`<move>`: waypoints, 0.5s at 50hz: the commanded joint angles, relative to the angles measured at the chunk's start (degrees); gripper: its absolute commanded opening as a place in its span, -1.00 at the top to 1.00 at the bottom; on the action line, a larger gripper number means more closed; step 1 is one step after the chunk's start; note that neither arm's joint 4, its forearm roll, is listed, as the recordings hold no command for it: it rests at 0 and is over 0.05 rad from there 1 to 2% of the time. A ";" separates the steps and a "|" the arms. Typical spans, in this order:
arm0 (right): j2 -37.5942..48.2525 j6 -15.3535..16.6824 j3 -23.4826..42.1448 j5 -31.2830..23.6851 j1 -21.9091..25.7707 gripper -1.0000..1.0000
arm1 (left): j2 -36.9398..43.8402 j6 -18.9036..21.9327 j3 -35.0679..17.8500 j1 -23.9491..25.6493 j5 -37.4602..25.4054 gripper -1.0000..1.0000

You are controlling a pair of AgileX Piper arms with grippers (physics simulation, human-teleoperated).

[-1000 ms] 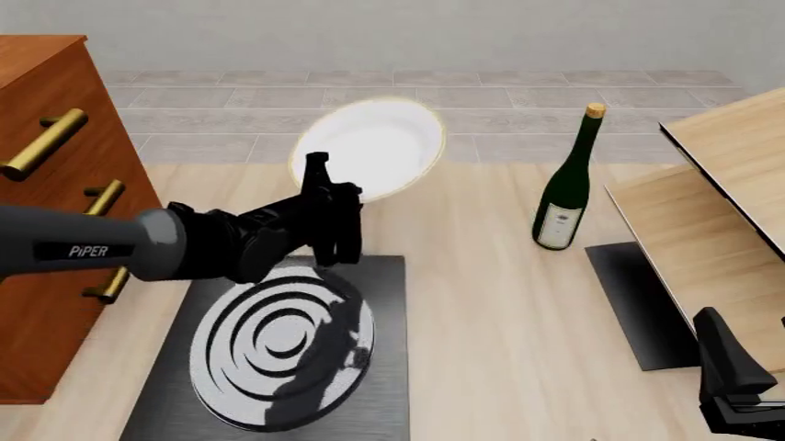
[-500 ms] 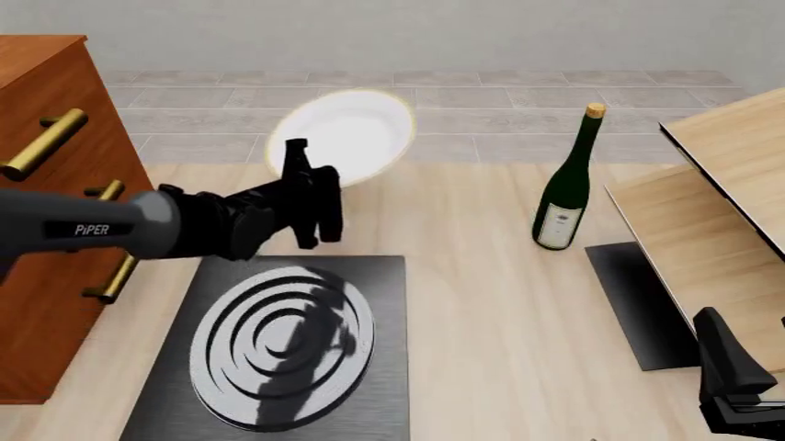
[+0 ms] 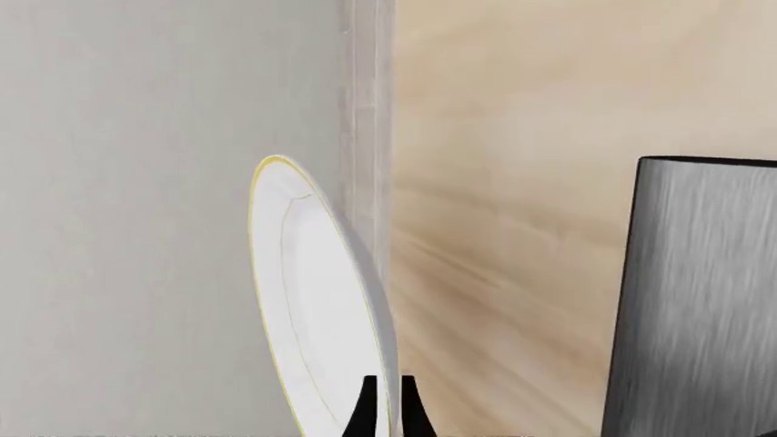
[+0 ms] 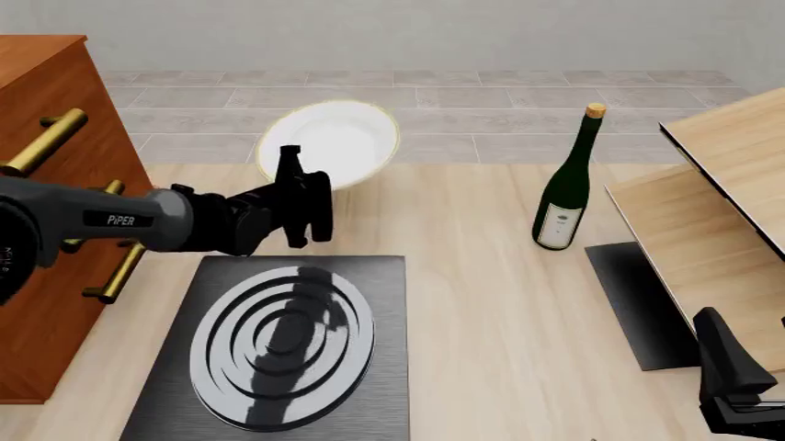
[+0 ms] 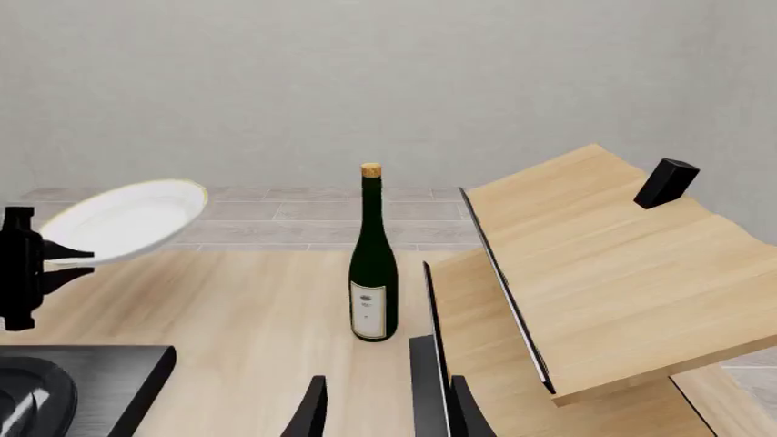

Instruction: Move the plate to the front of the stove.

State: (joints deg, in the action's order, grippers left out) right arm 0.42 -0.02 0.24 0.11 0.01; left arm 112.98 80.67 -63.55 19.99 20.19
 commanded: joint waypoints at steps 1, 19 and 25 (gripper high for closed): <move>0.00 0.01 0.00 0.00 0.00 -1.00 | -1.47 -0.19 0.12 0.72 -0.29 1.00; 0.01 -0.02 0.00 0.00 -0.03 -1.00 | -1.38 -1.36 -4.12 0.39 -9.86 1.00; 0.02 -0.01 0.00 0.00 -0.02 -1.00 | -3.00 -0.61 -2.58 -0.74 -12.84 1.00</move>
State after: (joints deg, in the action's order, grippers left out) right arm 0.44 -0.03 0.24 0.11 -0.01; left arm 113.71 80.44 -66.86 18.96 12.60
